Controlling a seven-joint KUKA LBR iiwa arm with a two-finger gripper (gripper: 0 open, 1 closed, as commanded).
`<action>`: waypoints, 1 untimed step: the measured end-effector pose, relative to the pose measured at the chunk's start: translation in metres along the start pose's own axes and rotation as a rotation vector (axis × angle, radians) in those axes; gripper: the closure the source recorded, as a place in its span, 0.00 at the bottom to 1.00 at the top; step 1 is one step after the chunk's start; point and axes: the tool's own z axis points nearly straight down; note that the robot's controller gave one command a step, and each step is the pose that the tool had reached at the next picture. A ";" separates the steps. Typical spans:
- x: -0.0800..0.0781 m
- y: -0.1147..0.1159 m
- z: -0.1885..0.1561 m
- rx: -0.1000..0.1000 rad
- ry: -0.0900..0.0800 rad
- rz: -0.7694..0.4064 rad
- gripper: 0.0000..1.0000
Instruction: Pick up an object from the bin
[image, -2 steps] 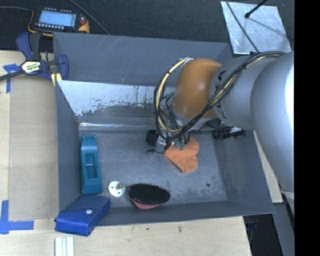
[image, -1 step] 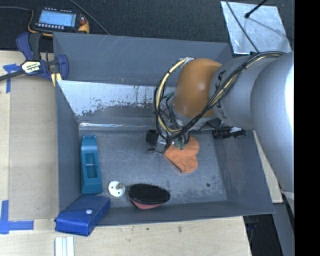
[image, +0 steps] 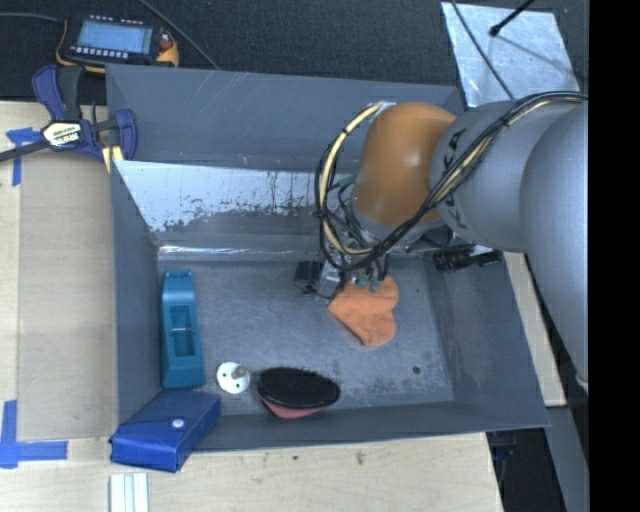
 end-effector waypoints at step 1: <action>0.013 -0.018 -0.028 0.002 0.008 0.003 1.00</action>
Offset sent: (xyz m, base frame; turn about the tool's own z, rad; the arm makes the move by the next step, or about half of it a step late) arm 0.0034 0.0068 0.0827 -0.0073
